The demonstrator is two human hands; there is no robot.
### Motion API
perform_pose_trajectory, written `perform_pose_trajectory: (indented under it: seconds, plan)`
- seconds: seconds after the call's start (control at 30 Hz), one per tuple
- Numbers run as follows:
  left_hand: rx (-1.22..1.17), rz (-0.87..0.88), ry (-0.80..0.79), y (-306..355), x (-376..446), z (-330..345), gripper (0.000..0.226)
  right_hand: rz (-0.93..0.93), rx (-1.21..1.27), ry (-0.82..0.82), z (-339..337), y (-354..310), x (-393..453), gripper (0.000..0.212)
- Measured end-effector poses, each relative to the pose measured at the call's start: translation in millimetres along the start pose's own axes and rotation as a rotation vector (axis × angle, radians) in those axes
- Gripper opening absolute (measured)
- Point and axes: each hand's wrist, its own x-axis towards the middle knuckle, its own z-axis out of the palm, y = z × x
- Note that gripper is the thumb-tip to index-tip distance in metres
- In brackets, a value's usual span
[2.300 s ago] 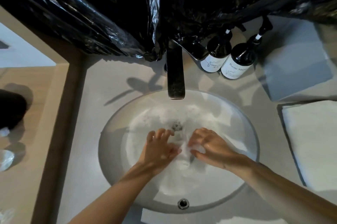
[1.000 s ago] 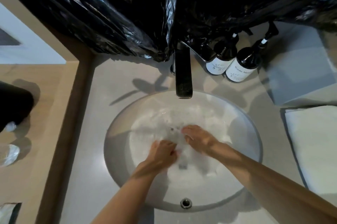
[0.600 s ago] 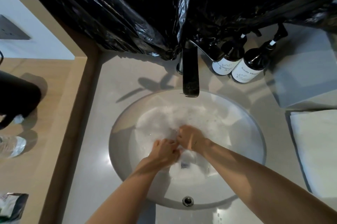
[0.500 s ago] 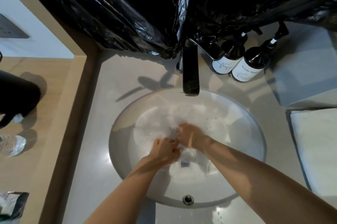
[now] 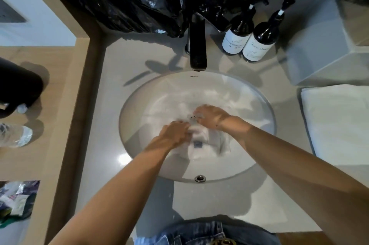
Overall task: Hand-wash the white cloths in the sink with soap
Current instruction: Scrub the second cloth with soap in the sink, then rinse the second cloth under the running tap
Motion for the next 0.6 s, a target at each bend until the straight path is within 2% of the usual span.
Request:
perform_pose_trajectory:
  seconds: [0.07, 0.13, 0.33, 0.4, 0.47, 0.5, 0.6]
  plan:
    - [-0.024, -0.011, 0.008, 1, -6, -14, 0.034, -0.007, 0.035, 0.052, -6, 4, -19, 0.04]
    - [-0.118, -0.029, 0.082, 2, -14, -29, 0.036, -0.03, 0.112, 0.125, -12, 7, -34, 0.037]
    - [-0.399, -0.096, 0.312, 13, -30, -80, 0.029, -0.097, 0.489, 0.366, -44, -3, -68, 0.022]
    - [-0.508, -0.092, 0.368, 14, -34, -92, 0.028, -0.138, 0.706, 0.414, -62, -12, -76, 0.017]
    - [-0.571, -0.092, 0.432, 13, -37, -104, 0.029, -0.171, 0.778, 0.506, -84, -21, -77, 0.013]
    - [-0.592, -0.097, 0.448, 14, -38, -110, 0.031, -0.175, 0.799, 0.545, -96, -26, -77, 0.015]
    - [-0.602, -0.079, 0.471, 17, -42, -126, 0.033, -0.108, 0.883, 0.631, -128, -41, -78, 0.037]
